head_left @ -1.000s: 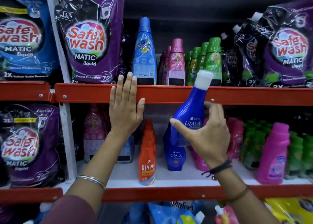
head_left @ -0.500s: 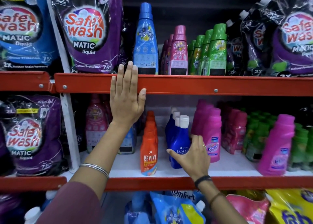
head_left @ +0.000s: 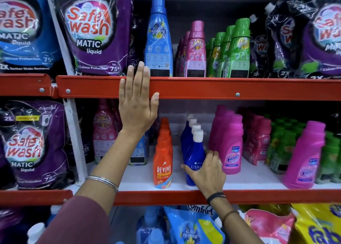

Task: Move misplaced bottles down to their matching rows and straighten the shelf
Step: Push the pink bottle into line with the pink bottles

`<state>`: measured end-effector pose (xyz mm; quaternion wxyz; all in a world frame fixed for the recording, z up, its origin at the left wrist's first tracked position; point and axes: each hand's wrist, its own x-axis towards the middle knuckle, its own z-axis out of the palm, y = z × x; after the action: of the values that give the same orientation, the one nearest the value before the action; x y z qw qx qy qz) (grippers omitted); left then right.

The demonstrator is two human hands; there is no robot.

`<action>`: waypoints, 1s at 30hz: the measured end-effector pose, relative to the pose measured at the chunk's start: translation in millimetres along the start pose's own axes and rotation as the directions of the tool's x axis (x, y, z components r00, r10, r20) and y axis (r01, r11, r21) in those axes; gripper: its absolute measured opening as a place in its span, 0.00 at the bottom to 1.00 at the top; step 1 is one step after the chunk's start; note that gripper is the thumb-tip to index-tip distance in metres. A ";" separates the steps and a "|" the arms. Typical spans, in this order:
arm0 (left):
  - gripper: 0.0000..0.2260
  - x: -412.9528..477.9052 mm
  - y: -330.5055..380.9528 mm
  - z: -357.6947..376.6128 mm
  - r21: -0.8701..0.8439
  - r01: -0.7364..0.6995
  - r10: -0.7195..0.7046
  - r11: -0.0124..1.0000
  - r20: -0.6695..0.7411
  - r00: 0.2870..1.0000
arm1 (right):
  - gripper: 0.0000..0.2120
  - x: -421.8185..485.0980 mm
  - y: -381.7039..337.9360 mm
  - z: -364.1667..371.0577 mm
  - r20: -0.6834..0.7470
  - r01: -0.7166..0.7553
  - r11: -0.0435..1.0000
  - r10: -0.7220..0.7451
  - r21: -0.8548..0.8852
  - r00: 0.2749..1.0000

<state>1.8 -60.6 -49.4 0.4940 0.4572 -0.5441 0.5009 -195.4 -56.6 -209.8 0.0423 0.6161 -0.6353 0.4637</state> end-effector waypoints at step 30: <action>0.28 10.8 80.0 -0.1 -0.051 0.090 -0.083 0.995 0.130 0.988 | 0.39 92.1 205.1 -123.8 -0.331 -0.290 0.943 0.328 0.162 0.885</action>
<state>-78.6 -54.2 -46.0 0.4923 0.4973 -0.5683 0.4328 -449.9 -84.5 -192.1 0.0480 0.4149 -0.6813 0.6011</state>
